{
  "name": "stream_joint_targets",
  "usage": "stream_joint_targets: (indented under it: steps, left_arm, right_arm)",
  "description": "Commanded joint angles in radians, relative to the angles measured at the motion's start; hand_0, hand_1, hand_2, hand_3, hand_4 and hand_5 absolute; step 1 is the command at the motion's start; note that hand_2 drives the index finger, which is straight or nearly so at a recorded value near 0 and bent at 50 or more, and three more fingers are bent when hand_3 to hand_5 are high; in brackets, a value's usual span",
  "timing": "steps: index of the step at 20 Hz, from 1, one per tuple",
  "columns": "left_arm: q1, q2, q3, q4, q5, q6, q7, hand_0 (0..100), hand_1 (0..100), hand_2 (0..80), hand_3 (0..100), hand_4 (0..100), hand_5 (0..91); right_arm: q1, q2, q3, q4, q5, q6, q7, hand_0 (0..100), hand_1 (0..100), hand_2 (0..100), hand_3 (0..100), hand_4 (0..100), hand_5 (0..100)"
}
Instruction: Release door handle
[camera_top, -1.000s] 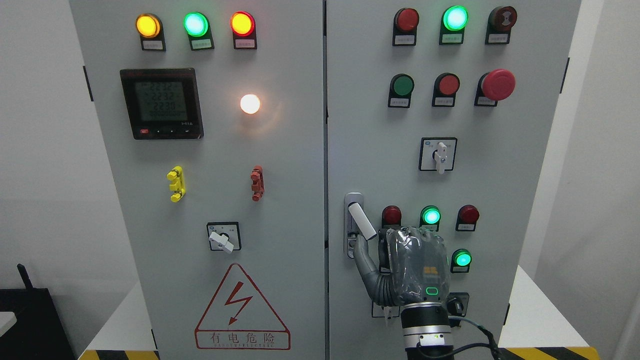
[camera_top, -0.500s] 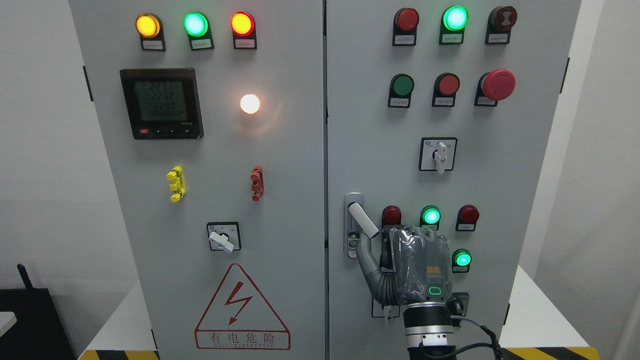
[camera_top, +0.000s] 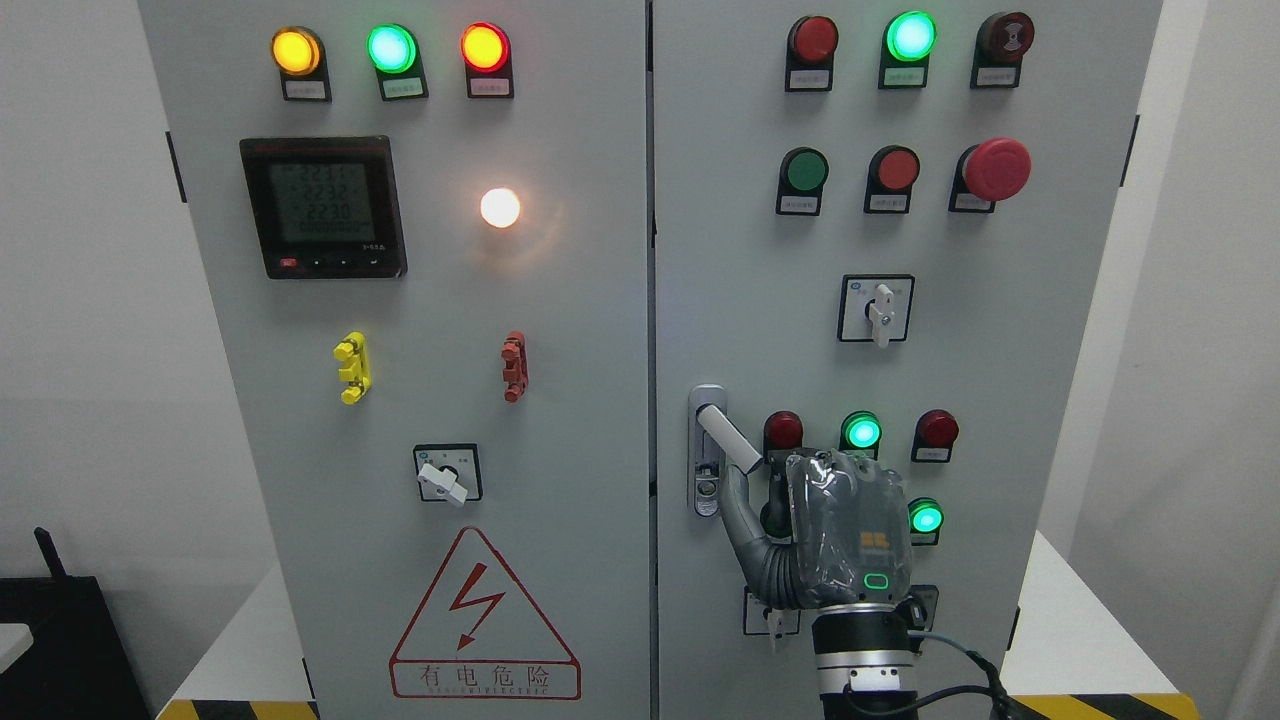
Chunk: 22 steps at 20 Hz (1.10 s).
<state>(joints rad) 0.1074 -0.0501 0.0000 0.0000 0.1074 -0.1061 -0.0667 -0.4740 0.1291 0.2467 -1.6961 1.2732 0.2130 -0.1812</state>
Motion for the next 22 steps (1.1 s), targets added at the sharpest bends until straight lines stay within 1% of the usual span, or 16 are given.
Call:
stream_joint_targets:
  steps: [1,7,10,22]
  left_arm:
    - [0.000,0.001,-0.014,0.020,0.000,0.000,-0.001,12,39,0.0,0,0,0.0]
    - [0.000,0.001,-0.014,0.020,0.000,0.000,-0.001,12,39,0.0,0,0,0.0]
    - [0.000,0.000,-0.014,0.020,0.000,0.000,-0.001,12,39,0.0,0,0,0.0]
    - [0.000,0.000,-0.014,0.020,0.000,0.000,-0.001,12,39,0.0,0,0,0.0]
  right_arm:
    - [0.000,-0.006,-0.006,0.000,0.002,0.000,-0.001,63,27,100,100,100,97]
    - [0.000,-0.008,-0.009,-0.002,0.002,0.000,-0.004,63,27,100,100,100,97]
    - [0.000,-0.008,-0.007,0.000,0.002,-0.001,-0.021,63,27,100,100,100,97]
    - [-0.005,-0.008,-0.009,0.000,0.002,-0.003,-0.023,63,28,100,100,100,97]
